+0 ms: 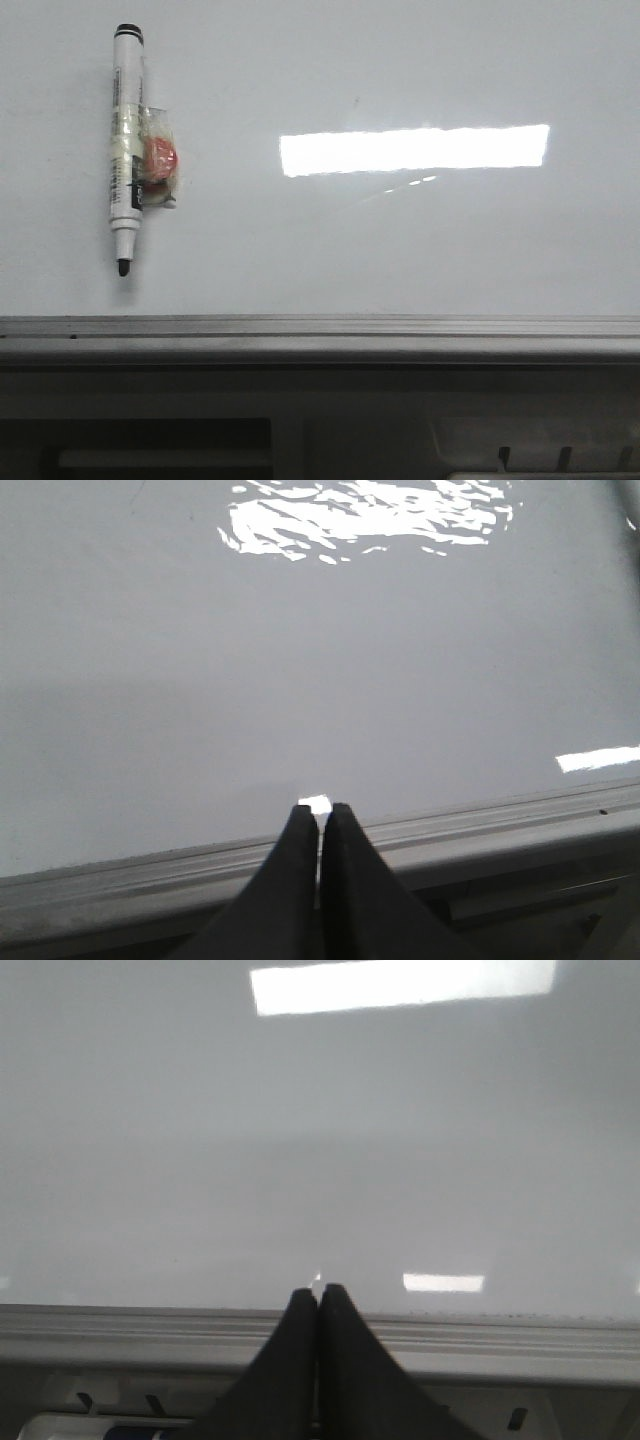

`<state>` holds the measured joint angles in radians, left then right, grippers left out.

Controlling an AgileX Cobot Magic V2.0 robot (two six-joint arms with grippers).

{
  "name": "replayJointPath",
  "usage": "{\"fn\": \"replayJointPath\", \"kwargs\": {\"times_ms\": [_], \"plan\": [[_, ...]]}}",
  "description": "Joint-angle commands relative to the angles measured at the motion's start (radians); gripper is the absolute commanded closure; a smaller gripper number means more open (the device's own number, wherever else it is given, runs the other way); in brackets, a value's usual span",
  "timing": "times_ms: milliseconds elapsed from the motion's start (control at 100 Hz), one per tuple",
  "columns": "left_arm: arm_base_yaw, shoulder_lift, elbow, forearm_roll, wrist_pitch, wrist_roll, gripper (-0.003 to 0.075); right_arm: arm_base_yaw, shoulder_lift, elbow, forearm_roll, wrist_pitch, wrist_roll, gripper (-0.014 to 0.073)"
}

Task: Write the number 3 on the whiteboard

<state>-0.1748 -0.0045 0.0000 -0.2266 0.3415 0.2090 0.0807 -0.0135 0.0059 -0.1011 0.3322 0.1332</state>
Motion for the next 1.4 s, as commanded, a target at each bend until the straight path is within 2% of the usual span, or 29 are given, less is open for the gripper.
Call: {"fn": "replayJointPath", "kwargs": {"times_ms": [0,820,970,1010,1050,1060,1080,1130,1160,1220,1390], "plan": [[0.002,-0.023,0.012,-0.007,-0.049,-0.012,0.0741,-0.005,-0.012,0.032,-0.003,-0.012,-0.001,0.0636],[0.002,-0.023,0.012,-0.007,-0.049,-0.012,0.0741,-0.005,-0.012,0.032,-0.032,-0.012,-0.001,0.0636],[0.002,-0.023,0.012,-0.011,-0.052,-0.012,0.0741,-0.005,-0.012,0.032,-0.044,-0.094,-0.001,0.0636],[0.002,-0.023,0.012,-0.091,-0.075,-0.012,0.0741,-0.005,-0.012,0.032,-0.044,-0.129,-0.001,0.0636],[0.000,-0.023,0.011,-0.324,-0.115,-0.029,0.0741,-0.005,-0.012,0.032,-0.037,-0.195,-0.001,0.0636],[0.000,-0.023,0.011,-0.324,-0.115,-0.032,0.0741,-0.005,-0.012,0.032,-0.034,-0.206,-0.001,0.0636],[0.000,-0.023,0.011,-0.438,-0.132,-0.032,0.0741,-0.005,-0.012,0.032,-0.025,-0.231,0.001,0.0636],[0.000,-0.023,0.011,-0.686,-0.162,-0.032,0.0741,-0.005,-0.012,0.032,0.073,-0.332,0.029,0.0636],[0.000,-0.023,0.011,-0.776,-0.173,-0.032,0.0741,-0.005,-0.012,0.032,0.137,-0.385,0.037,0.0636],[0.000,-0.023,0.011,-0.900,-0.223,-0.032,0.0741,-0.005,-0.012,0.032,0.277,-0.476,0.053,0.0636],[0.000,-0.023,0.007,-1.083,-0.302,-0.032,0.0741,-0.005,-0.012,0.027,0.497,-0.543,0.053,0.0636]]}}
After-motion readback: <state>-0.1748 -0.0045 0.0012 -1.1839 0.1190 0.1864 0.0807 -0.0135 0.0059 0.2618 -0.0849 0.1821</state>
